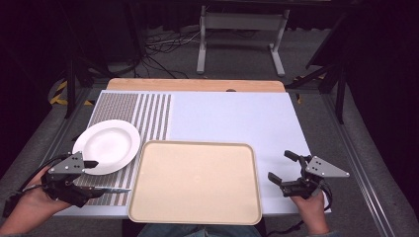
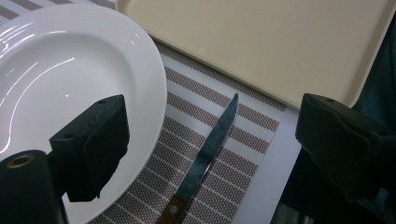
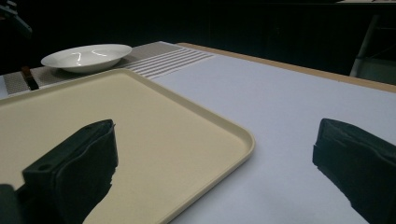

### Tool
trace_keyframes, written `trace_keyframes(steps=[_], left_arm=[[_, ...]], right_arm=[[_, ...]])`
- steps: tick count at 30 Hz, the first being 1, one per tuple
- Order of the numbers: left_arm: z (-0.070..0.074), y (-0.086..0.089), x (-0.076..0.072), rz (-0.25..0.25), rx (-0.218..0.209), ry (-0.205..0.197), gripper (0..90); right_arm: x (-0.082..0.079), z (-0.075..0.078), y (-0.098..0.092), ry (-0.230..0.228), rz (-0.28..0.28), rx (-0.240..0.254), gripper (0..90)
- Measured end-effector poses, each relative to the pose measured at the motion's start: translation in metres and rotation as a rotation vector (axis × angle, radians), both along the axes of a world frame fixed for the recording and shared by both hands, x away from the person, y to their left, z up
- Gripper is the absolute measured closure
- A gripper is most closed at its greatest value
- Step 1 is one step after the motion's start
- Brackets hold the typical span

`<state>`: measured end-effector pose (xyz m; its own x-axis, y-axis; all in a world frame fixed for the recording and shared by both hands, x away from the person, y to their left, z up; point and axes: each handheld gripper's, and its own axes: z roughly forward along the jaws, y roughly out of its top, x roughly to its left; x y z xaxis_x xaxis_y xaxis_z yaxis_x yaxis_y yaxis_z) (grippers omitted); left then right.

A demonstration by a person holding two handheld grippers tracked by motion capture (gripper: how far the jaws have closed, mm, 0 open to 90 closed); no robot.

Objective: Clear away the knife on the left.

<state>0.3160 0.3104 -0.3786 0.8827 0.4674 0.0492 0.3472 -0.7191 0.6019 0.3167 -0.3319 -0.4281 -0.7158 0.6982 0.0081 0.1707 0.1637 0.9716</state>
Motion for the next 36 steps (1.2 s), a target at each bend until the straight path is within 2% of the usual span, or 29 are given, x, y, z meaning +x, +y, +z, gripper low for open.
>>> trace_keyframes(steps=[9, 15, 19, 24, 28, 36], left_arm=[[-0.001, 0.003, 0.004, -0.013, 0.097, 0.046, 11.0], [-0.001, 0.003, 0.006, -0.019, 0.143, 0.068, 11.0], [-0.002, 0.003, 0.007, -0.033, 0.189, 0.099, 11.1], [-0.006, 0.0, 0.01, -0.057, 0.219, 0.133, 11.4], [-0.009, -0.003, 0.011, -0.063, 0.283, 0.144, 11.7], [-0.013, -0.005, 0.013, -0.088, 0.367, 0.184, 15.2]], right_arm=[[0.001, -0.001, 0.002, 0.012, 0.014, -0.011, 0.6], [0.001, -0.002, 0.004, 0.016, 0.015, -0.016, 0.6], [0.001, -0.002, 0.004, 0.018, 0.017, -0.018, 0.6], [0.001, -0.002, 0.004, 0.017, 0.019, -0.019, 0.6], [0.001, -0.002, 0.005, 0.018, 0.021, -0.022, 0.6], [0.002, -0.003, 0.005, 0.022, 0.028, -0.027, 0.6]])
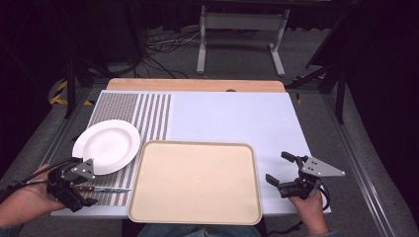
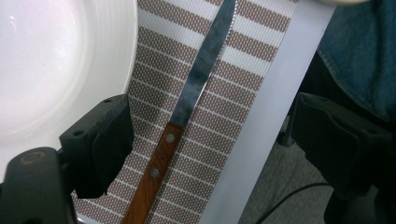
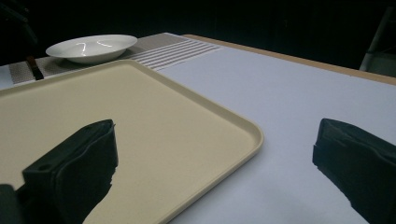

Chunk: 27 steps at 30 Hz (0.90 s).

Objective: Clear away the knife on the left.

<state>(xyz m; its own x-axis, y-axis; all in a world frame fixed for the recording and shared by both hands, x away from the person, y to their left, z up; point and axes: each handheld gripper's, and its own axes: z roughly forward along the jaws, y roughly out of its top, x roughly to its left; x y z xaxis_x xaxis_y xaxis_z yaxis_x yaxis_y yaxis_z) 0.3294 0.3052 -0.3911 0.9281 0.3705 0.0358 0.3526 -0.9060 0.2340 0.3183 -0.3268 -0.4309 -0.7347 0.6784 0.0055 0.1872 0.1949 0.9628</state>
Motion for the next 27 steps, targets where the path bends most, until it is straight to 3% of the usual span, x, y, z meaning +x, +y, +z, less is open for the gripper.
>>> trace_keyframes(steps=[7, 13, 18, 27], left_arm=[[-0.007, 0.0, 0.004, -0.037, 0.074, 0.017, 20.9], [-0.013, 0.002, 0.008, -0.107, 0.172, -0.011, 30.4], [-0.016, 0.003, 0.014, -0.181, 0.223, -0.01, 42.4], [-0.024, 0.001, 0.021, -0.253, 0.325, 0.003, 60.9]], right_arm=[[0.0, 0.0, 0.001, 0.0, 0.009, -0.003, 0.6], [0.0, -0.001, 0.002, 0.007, 0.021, -0.005, 0.6], [0.0, -0.001, 0.003, 0.01, 0.027, -0.009, 0.6], [-0.001, -0.001, 0.003, 0.006, 0.033, -0.012, 0.6]])
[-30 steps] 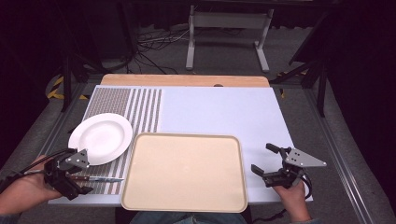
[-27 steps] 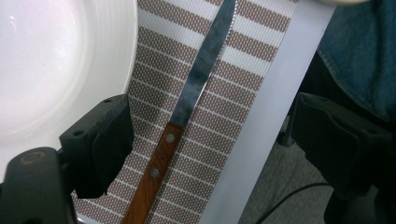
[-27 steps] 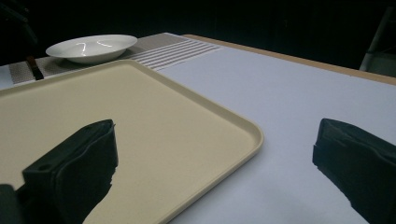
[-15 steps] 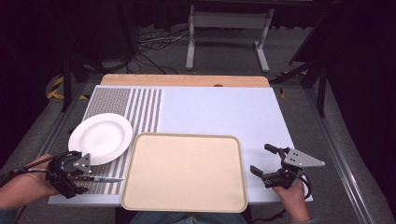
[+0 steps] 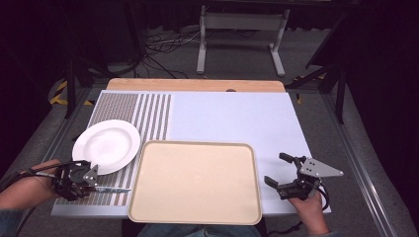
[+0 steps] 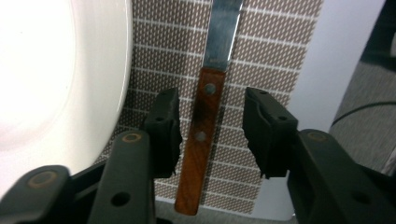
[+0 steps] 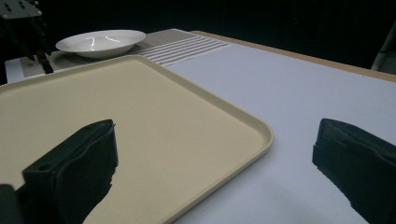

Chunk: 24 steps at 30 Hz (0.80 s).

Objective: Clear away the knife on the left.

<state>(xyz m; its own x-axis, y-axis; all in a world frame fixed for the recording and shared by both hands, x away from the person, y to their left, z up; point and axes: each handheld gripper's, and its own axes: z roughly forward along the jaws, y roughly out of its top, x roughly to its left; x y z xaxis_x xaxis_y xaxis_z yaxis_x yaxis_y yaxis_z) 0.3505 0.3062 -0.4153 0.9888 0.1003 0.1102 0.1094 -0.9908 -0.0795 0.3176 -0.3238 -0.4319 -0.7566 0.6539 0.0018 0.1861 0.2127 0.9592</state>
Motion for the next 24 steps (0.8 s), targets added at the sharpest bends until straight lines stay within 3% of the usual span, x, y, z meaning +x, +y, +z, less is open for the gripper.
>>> trace_keyframes(steps=[4, 5, 6, 7, 13, 14, 20, 24], left_arm=[[-0.002, -0.002, 0.002, -0.024, 0.024, 0.017, 68.0], [-0.003, -0.004, 0.002, -0.033, 0.05, 0.011, 69.1], [-0.005, -0.004, 0.002, -0.034, 0.034, 0.019, 69.9], [-0.005, -0.005, 0.003, -0.04, 0.066, 0.023, 70.7], [-0.01, -0.006, 0.005, -0.068, 0.065, 0.064, 76.4], [-0.01, -0.007, 0.005, -0.087, 0.079, 0.049, 76.6], [-0.012, -0.006, 0.005, -0.08, 0.066, 0.057, 77.0], [-0.012, -0.006, 0.006, -0.101, 0.067, 0.059, 77.0]], right_arm=[[0.0, 0.0, 0.0, -0.002, 0.004, 0.0, 0.6], [0.0, 0.0, 0.0, -0.002, 0.003, -0.001, 0.6], [0.0, 0.0, 0.0, -0.002, 0.002, -0.001, 0.6], [0.0, 0.0, 0.0, -0.001, 0.002, -0.001, 0.6], [0.0, 0.0, 0.0, 0.001, 0.004, -0.001, 0.6], [0.0, 0.0, 0.0, 0.0, 0.005, -0.001, 0.7], [0.0, 0.0, 0.0, 0.003, 0.008, -0.001, 0.7], [0.0, 0.0, 0.0, 0.004, 0.008, 0.0, 0.7]])
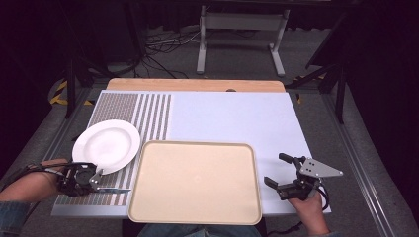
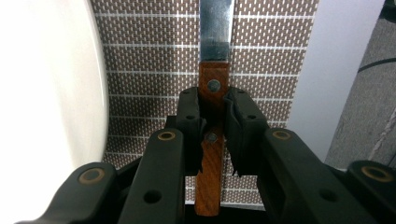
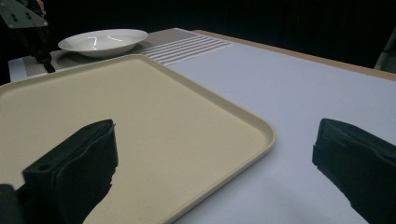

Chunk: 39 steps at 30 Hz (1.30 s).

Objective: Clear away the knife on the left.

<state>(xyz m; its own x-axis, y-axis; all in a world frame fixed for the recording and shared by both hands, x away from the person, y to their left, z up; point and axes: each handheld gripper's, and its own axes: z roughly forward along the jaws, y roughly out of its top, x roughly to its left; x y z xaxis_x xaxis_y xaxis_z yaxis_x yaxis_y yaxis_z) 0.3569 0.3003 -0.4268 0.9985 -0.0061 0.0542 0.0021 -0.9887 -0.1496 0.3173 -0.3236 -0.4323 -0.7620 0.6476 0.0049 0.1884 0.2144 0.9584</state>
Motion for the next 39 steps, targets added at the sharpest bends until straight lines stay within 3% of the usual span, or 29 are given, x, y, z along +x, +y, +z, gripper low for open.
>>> trace_keyframes(steps=[6, 8, 12, 14, 16, 18, 19, 25, 32, 36, 39], left_arm=[[0.001, 0.0, 0.001, 0.002, 0.0, 0.013, 77.1], [0.0, 0.002, -0.002, 0.02, -0.016, -0.009, 77.2], [0.001, 0.001, -0.005, 0.001, -0.018, -0.032, 77.5], [0.004, 0.0, -0.005, 0.006, -0.015, -0.036, 77.5], [0.011, 0.001, -0.008, 0.027, -0.051, -0.039, 77.5], [0.021, -0.002, -0.008, 0.003, -0.021, -0.055, 77.5], [0.024, -0.001, -0.009, 0.01, -0.057, -0.062, 77.5], [0.046, -0.006, -0.013, 0.072, -0.074, -0.071, 77.4], [0.059, -0.012, -0.013, 0.146, -0.125, -0.045, 77.4], [0.065, -0.017, -0.009, 0.211, -0.152, -0.021, 77.3], [0.068, -0.021, -0.007, 0.274, -0.2, 0.004, 77.3]], right_arm=[[0.0, 0.0, 0.001, 0.002, 0.002, 0.001, 0.7], [0.0, 0.0, 0.0, 0.002, 0.002, 0.002, 0.6], [0.0, 0.0, 0.0, 0.003, 0.001, 0.001, 0.7], [0.0, 0.0, 0.0, 0.002, 0.0, 0.001, 0.6], [0.0, 0.0, 0.0, 0.003, -0.001, 0.001, 0.7], [0.0, 0.0, 0.001, 0.003, 0.0, 0.001, 0.7], [0.0, 0.0, 0.001, 0.004, 0.001, -0.001, 0.6], [0.0, 0.0, 0.0, 0.002, 0.003, 0.002, 0.7], [0.0, 0.0, 0.0, 0.002, 0.004, 0.003, 0.7], [0.0, 0.0, 0.0, 0.005, 0.003, -0.001, 0.6], [0.0, 0.0, 0.0, 0.005, 0.006, -0.001, 0.8]])
